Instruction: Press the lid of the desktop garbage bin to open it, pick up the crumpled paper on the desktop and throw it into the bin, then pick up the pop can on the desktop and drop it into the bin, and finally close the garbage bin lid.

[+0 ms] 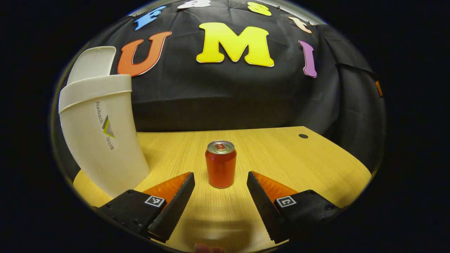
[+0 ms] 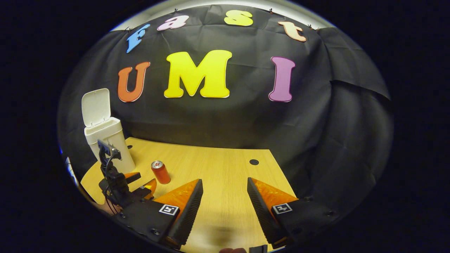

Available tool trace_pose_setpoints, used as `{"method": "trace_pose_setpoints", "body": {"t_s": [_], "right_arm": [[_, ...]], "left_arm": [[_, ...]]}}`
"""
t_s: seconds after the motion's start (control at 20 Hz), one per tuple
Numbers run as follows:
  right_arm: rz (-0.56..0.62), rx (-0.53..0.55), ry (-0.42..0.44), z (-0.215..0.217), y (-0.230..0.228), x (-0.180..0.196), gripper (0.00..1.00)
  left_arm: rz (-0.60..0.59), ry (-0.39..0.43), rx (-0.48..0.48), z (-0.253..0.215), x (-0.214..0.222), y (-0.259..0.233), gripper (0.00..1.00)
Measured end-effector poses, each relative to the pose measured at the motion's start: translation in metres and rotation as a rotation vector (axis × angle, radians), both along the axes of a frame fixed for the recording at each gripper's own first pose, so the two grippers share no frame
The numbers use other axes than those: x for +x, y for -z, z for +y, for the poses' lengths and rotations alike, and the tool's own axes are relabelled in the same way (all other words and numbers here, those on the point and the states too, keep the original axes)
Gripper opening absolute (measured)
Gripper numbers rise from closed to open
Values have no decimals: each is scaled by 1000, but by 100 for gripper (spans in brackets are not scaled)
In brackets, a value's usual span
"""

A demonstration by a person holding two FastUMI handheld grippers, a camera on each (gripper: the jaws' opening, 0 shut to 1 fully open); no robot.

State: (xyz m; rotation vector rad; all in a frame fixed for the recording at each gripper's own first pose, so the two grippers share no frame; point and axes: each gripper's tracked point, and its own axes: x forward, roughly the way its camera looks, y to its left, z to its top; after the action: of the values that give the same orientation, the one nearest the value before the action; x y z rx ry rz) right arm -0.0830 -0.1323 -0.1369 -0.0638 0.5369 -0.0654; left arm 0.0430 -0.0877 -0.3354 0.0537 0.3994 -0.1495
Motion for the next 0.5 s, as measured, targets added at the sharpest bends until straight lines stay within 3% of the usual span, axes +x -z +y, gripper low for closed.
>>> {"method": "trace_pose_setpoints", "body": {"t_s": [0.2,0.5], "right_arm": [[33,9,-20,8,12,4,81],[51,6,-53,22,19,6,81]], "left_arm": [[46,-20,-6,-5,16,32,99],[43,-10,2,-9,39,41,99]]}}
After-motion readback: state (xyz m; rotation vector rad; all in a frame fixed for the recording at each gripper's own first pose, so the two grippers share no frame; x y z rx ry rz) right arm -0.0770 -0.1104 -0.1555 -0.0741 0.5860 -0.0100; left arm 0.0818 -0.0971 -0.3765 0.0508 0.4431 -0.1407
